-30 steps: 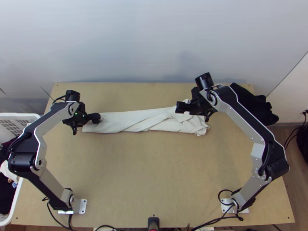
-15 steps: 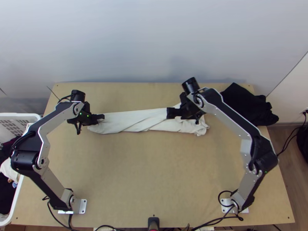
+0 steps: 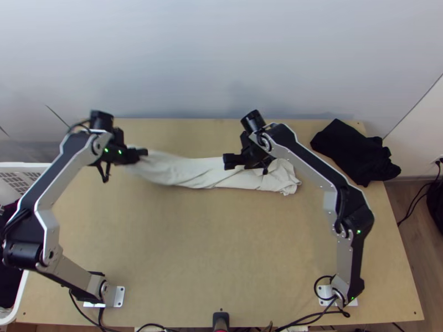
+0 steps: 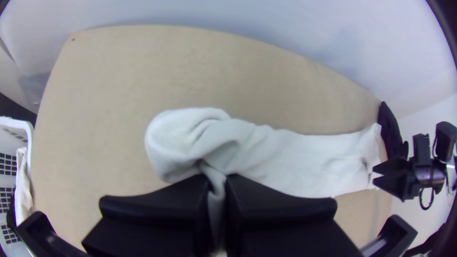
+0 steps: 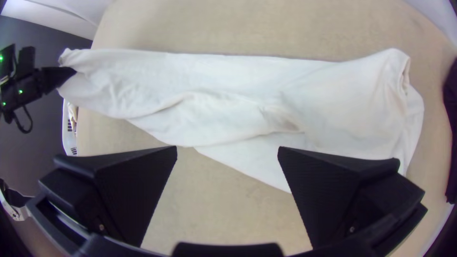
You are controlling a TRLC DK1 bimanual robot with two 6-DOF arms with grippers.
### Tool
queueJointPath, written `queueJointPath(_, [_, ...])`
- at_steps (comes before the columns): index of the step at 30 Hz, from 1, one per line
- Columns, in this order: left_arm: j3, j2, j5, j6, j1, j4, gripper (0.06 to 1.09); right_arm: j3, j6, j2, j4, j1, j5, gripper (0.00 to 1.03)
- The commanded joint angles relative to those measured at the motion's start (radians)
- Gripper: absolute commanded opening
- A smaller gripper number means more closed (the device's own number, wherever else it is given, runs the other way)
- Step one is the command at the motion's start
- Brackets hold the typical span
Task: Fold the t-shirt
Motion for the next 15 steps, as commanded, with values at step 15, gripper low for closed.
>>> queueJointPath(15, [0.307, -0.054, 0.108, -0.036, 0.009, -0.211, 0.1, 0.081, -0.003, 0.231, -0.005, 0.043, -0.026, 0.98])
